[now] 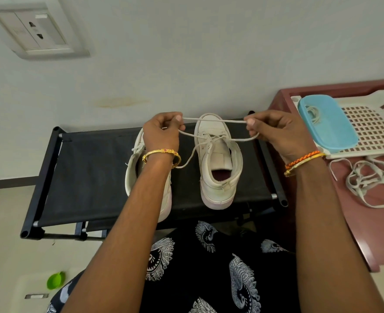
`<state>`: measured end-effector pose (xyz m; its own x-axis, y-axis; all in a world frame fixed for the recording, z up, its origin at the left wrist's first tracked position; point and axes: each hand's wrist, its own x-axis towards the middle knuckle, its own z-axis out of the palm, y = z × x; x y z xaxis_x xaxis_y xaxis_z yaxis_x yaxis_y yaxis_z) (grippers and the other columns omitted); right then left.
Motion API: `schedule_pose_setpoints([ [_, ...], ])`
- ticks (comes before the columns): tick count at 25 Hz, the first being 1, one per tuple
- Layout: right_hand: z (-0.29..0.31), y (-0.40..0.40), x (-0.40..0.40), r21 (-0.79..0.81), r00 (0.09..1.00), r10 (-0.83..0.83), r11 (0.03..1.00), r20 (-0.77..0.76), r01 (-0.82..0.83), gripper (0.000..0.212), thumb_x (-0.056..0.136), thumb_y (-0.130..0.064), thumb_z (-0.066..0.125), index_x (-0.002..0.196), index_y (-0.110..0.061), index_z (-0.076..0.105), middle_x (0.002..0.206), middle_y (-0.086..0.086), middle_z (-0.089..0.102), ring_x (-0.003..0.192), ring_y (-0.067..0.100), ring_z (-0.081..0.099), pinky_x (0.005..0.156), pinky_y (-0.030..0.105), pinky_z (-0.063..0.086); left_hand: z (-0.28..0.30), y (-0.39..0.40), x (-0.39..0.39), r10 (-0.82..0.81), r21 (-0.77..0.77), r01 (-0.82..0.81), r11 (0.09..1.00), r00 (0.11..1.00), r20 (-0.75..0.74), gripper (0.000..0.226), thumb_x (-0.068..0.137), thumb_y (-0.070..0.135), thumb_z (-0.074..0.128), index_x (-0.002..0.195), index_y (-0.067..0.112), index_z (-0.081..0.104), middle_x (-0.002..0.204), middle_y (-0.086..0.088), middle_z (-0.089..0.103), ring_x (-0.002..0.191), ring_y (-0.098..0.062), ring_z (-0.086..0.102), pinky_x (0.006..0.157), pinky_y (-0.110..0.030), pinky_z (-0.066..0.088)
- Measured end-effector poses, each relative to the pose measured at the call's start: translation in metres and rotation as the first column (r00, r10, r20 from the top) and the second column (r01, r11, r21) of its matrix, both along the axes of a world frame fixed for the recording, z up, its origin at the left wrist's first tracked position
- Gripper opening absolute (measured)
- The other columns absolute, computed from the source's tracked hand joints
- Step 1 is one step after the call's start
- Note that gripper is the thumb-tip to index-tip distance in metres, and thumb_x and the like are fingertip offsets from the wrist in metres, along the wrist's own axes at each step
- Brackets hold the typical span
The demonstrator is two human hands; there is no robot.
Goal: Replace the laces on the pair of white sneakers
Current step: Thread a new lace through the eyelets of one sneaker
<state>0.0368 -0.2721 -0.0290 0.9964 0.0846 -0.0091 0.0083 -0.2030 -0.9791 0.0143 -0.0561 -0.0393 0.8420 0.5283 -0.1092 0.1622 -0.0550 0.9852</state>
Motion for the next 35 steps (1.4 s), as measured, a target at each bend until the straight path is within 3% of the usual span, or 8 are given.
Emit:
schedule_pose_setpoints([
  [8, -0.014, -0.009, 0.005, -0.061, 0.964, -0.262, 0.964, -0.053, 0.259, 0.005, 0.085, -0.014, 0.068, 0.088, -0.014, 0.072, 0.076, 0.002, 0.067, 0.065, 0.007, 0.059, 0.055, 0.015, 0.048, -0.006, 0.008, 0.007, 0.238, -0.223, -0.26, 0.94, 0.963, -0.124, 0.013, 0.09, 0.005, 0.059, 0.101, 0.008, 0.065, 0.079, 0.001, 0.065, 0.075, -0.011, 0.066, 0.084, -0.032, 0.056],
  [12, -0.016, -0.009, 0.005, -0.055, 0.964, -0.235, 0.972, -0.127, 0.23, 0.017, 0.091, -0.006, 0.058, 0.095, -0.018, 0.069, 0.085, -0.001, 0.07, 0.075, 0.007, 0.064, 0.058, 0.013, 0.05, -0.007, 0.008, 0.008, 0.258, -0.207, -0.281, 0.937, 0.957, -0.131, 0.014, 0.09, 0.006, 0.06, 0.102, 0.008, 0.065, 0.08, 0.002, 0.065, 0.072, -0.007, 0.065, 0.084, -0.031, 0.056],
  [18, -0.012, -0.011, -0.001, -0.08, 0.933, -0.353, 0.934, -0.075, 0.347, 0.01, 0.079, -0.018, 0.074, 0.089, -0.019, 0.072, 0.082, -0.003, 0.069, 0.073, 0.005, 0.059, 0.048, 0.009, 0.043, -0.001, 0.009, 0.007, 0.294, -0.174, -0.32, 0.931, 0.943, -0.157, 0.018, 0.089, 0.003, 0.059, 0.105, 0.01, 0.063, 0.084, 0.006, 0.061, 0.083, -0.01, 0.062, 0.089, -0.032, 0.054],
  [21, -0.008, -0.004, 0.0, -0.063, 0.954, -0.292, 0.956, -0.069, 0.288, 0.01, 0.083, -0.015, 0.07, 0.087, -0.024, 0.071, 0.08, -0.005, 0.067, 0.076, 0.006, 0.057, 0.049, 0.007, 0.043, 0.002, 0.002, 0.002, 0.208, 0.179, -0.205, 0.962, 0.978, 0.002, 0.026, 0.09, 0.01, 0.059, 0.115, 0.015, 0.059, 0.107, 0.002, 0.058, 0.1, -0.011, 0.055, 0.092, -0.024, 0.046],
  [24, -0.003, 0.016, -0.002, -0.063, 0.995, -0.085, 0.995, -0.047, 0.082, 0.014, 0.082, -0.01, 0.07, 0.086, -0.024, 0.071, 0.078, -0.011, 0.069, 0.072, -0.001, 0.061, 0.053, 0.01, 0.045, -0.002, -0.016, 0.001, -0.199, 0.501, 0.086, 0.861, 0.964, 0.177, 0.028, 0.089, 0.025, 0.061, 0.116, 0.019, 0.063, 0.11, 0.003, 0.064, 0.11, -0.018, 0.052, 0.091, -0.03, 0.044],
  [27, -0.004, 0.031, -0.008, -0.033, 0.998, 0.064, 0.997, -0.011, -0.064, 0.017, 0.079, -0.006, 0.073, 0.093, -0.015, 0.07, 0.071, -0.012, 0.071, 0.072, -0.001, 0.066, 0.061, 0.012, 0.048, -0.007, -0.037, 0.0, -0.433, 0.531, 0.334, 0.779, 0.898, 0.07, 0.023, 0.088, 0.031, 0.061, 0.106, 0.021, 0.071, 0.101, 0.005, 0.071, 0.1, -0.014, 0.06, 0.088, -0.042, 0.048],
  [30, -0.008, 0.031, -0.009, -0.06, 1.0, 0.014, 0.998, -0.011, -0.015, 0.022, 0.075, -0.009, 0.077, 0.094, -0.013, 0.067, 0.074, -0.003, 0.072, 0.077, 0.011, 0.07, 0.075, 0.022, 0.055, -0.007, -0.042, 0.001, -0.421, 0.547, 0.347, 0.762, 0.907, 0.011, 0.015, 0.088, 0.029, 0.061, 0.095, 0.025, 0.074, 0.089, 0.014, 0.069, 0.087, -0.006, 0.06, 0.087, -0.048, 0.046],
  [35, -0.009, 0.032, -0.006, -0.101, 0.997, -0.067, 0.992, 0.028, 0.069, 0.019, 0.073, -0.014, 0.08, 0.086, -0.014, 0.066, 0.076, -0.002, 0.071, 0.075, 0.009, 0.069, 0.073, 0.019, 0.054, -0.005, -0.038, 0.003, -0.45, 0.504, 0.447, 0.739, 0.884, -0.124, 0.013, 0.089, 0.032, 0.061, 0.091, 0.027, 0.073, 0.084, 0.016, 0.065, 0.086, -0.005, 0.058, 0.091, -0.049, 0.043],
])
